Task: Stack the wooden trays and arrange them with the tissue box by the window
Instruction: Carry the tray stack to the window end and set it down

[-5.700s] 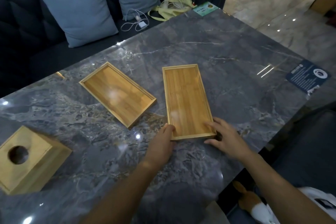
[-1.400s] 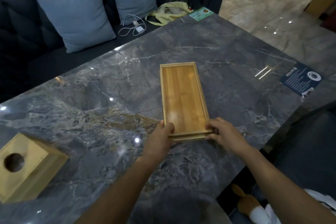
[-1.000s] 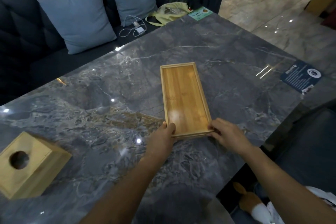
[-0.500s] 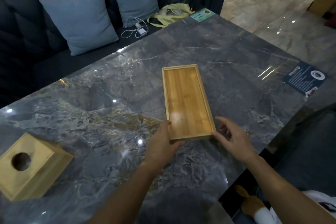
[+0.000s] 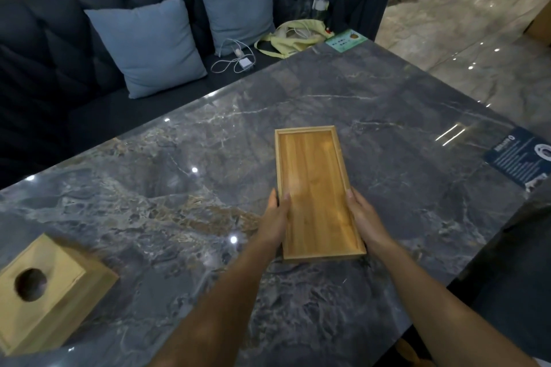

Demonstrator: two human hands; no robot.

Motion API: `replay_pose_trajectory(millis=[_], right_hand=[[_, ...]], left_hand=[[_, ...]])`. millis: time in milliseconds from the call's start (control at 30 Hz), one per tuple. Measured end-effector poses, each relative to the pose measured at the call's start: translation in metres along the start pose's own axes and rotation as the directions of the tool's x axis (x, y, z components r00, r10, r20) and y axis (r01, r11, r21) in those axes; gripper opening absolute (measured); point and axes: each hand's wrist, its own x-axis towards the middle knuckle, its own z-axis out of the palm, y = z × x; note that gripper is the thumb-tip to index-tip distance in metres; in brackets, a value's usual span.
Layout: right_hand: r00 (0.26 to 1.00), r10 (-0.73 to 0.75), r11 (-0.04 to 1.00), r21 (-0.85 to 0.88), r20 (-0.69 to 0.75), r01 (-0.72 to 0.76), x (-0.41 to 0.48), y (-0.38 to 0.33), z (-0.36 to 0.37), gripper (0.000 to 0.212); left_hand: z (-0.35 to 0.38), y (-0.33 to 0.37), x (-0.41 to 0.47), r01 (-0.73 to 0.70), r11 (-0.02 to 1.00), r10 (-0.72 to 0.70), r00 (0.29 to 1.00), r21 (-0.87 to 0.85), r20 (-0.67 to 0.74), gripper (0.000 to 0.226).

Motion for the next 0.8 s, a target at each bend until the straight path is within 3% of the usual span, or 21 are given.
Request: replay_pose_trajectory(millis=[267,467,667,800], right_hand=[[0.999,0.003,0.997,0.073,-0.038,0.0,0.003,0.004,0.008,0.046],[1.0,0.024,0.991,0.129,-0.02,-0.022,0.005,0.001,0.009,0.043],[0.999,-0.028,0.993,0.117,-0.019,0.03,0.008,-0.021,0.032,0.043],[0.99,-0.117,0.989,0.102,0.084,0.109,0.008,-0.048,0.063,0.033]], left_hand=[[0.007,-0.015,0.011,-0.05,0.992,0.039,0.995,-0.117,-0.097,0.05],[0.004,-0.01,0.013,-0.057,0.99,0.046,0.995,-0.131,-0.087,0.049],[-0.022,0.013,-0.003,-0.231,0.972,0.225,0.969,-0.052,-0.101,0.048],[-0.057,0.027,-0.023,-0.315,0.946,0.297,0.937,-0.078,-0.181,0.043]])
